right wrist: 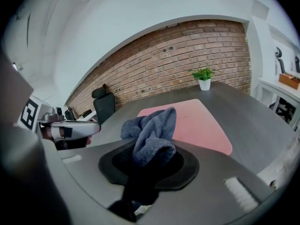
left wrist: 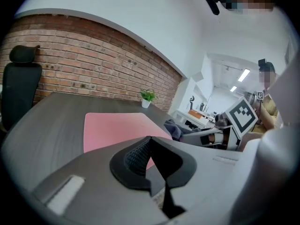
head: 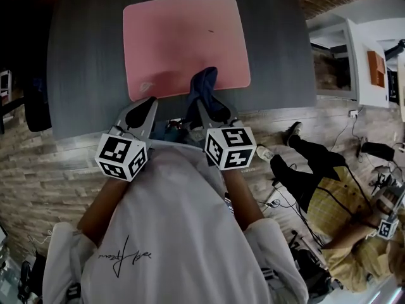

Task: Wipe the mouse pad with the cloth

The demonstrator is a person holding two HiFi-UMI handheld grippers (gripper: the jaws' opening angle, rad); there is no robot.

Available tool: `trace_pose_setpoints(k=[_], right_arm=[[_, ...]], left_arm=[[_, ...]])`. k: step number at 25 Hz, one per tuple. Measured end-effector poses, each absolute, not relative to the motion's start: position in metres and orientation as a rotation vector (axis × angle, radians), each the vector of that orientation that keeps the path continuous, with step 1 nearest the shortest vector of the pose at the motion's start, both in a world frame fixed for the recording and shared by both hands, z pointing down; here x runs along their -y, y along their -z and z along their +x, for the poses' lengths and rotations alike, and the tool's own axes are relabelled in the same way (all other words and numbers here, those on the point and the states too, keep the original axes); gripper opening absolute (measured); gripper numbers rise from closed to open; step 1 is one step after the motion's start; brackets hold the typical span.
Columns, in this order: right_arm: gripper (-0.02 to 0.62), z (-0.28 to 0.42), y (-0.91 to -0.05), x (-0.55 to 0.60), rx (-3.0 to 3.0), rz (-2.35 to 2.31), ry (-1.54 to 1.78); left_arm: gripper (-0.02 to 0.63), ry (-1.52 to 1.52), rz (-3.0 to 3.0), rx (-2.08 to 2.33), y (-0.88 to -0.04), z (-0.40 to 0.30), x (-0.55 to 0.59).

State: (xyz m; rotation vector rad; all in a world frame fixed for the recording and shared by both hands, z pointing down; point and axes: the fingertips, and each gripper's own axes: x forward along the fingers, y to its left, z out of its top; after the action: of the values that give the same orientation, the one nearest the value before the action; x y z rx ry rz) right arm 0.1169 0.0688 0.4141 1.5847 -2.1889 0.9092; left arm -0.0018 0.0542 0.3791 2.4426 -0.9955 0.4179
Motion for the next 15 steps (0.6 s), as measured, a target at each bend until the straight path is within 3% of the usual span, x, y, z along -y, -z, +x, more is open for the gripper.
trace_pose_setpoints(k=[15], right_arm=[[0.101, 0.198, -0.450, -0.022, 2.039, 1.653, -0.877]], left_arm=[[0.003, -0.425, 2.405, 1.029, -0.382, -0.007, -0.025]])
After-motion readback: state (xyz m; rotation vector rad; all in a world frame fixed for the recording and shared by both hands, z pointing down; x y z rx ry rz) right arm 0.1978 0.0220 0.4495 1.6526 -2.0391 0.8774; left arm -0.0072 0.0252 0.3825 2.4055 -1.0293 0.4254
